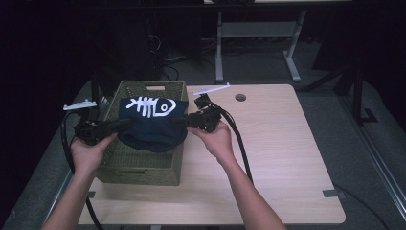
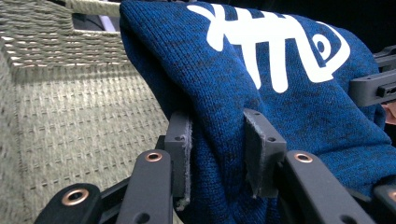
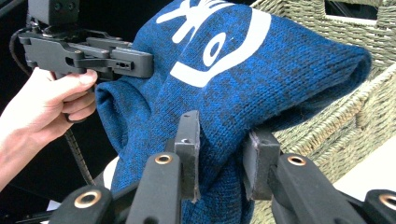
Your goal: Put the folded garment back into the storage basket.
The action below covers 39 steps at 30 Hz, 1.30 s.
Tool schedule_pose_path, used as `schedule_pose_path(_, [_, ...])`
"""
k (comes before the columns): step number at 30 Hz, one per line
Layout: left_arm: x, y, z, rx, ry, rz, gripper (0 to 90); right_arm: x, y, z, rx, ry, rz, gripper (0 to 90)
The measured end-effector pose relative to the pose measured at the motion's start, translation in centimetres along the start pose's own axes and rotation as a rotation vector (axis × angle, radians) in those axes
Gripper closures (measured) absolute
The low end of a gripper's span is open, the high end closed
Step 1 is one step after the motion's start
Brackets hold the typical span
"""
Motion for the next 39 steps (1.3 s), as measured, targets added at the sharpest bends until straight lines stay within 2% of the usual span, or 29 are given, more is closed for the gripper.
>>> schedule_pose_path(9, [-1.3,-0.7,0.5,-0.004,0.022,0.024,64.8,-0.3,-0.2,-1.8,-0.025,0.008,-0.002,70.2])
schedule_pose_path(23, [-3.5,-1.7,1.3,-0.019,0.071,0.053,64.4,-1.1,-0.5,-4.9,-0.05,-0.006,0.0,70.2])
schedule_pose_path(32, [-4.5,-2.2,1.3,-0.028,0.092,0.077,64.2,-1.2,-0.7,-6.5,-0.073,-0.038,0.001,69.5])
schedule_pose_path(39, [-4.9,-2.5,1.1,-0.042,0.105,0.081,63.7,-1.2,-0.9,-7.1,-0.089,-0.054,0.01,69.0])
Point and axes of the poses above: each handheld gripper's, and its own axes: z roughly backward along the jaws, y roughly out of its top, x roughly to its right, the point moved 1 cm from there along -z, roughly forward along the jaws, and after that the axes turned 7 degrees about -y, right-handed, at the moved point
